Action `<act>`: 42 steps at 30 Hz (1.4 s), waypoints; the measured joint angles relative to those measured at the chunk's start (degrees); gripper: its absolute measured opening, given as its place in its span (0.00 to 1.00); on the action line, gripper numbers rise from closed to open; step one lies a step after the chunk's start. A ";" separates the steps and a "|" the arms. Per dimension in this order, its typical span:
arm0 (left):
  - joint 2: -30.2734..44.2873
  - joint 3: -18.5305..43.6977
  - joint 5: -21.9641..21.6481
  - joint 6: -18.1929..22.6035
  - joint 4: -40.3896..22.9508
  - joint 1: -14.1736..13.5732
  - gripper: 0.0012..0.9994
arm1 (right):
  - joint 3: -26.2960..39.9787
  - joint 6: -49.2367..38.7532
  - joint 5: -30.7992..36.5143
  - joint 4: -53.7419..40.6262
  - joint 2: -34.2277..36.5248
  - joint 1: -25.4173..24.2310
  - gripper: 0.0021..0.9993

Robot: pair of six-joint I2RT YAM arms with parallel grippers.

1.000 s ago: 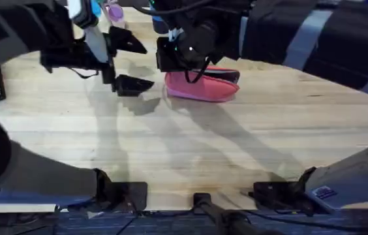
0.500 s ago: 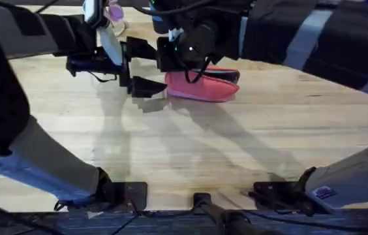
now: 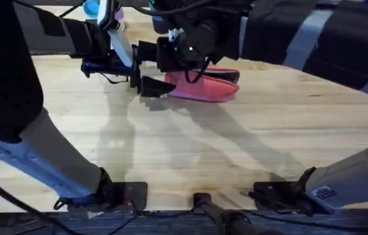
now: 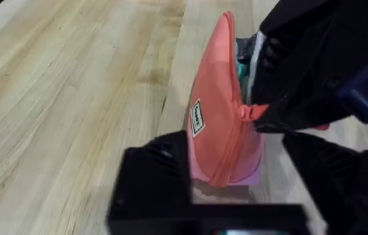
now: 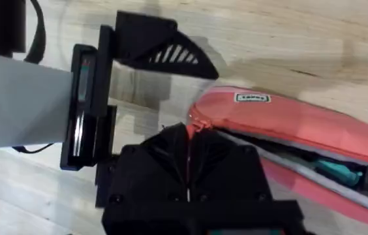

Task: Unzip the bag, pick up the pens from the table one at a time and place them inside, then zip the bag closed.

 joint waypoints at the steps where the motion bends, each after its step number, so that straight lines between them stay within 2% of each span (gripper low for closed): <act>1: 0.00 0.00 0.05 -0.11 -0.01 0.00 0.82 | 0.00 0.01 0.00 0.00 0.01 0.00 0.03; 3: 0.00 0.00 0.06 -0.26 0.02 0.00 0.56 | 0.00 0.00 0.00 0.00 0.00 0.00 0.03; 6: 0.00 0.00 -0.05 -0.21 0.16 -0.09 0.09 | 0.00 0.00 -0.17 0.02 0.00 -0.04 0.03; 7: 0.02 0.00 -0.04 -0.26 0.22 -0.15 0.06 | 0.00 -0.02 -0.17 0.00 0.00 -0.07 0.03; 14: 0.07 0.00 -0.61 -0.24 0.21 -0.22 0.04 | 0.00 -1.71 -1.68 -2.68 -0.10 -1.81 0.03; 16: 0.21 0.00 -1.44 -0.24 0.24 -0.22 0.04 | 0.00 -2.57 -2.32 -5.52 -0.62 -5.10 0.03; 29: 0.24 -0.02 -1.65 -0.24 0.61 -0.48 0.04 | 0.02 -4.74 -5.96 -14.78 -0.87 -17.83 0.03; 34: 0.24 -0.04 -1.71 -0.24 0.51 -0.48 0.04 | 0.02 -5.55 -5.97 -20.13 -0.92 -24.70 0.03; 42: 0.24 -0.04 -1.03 -0.24 0.39 -1.18 0.04 | 0.02 -5.60 -7.96 -21.94 -0.92 -32.50 0.03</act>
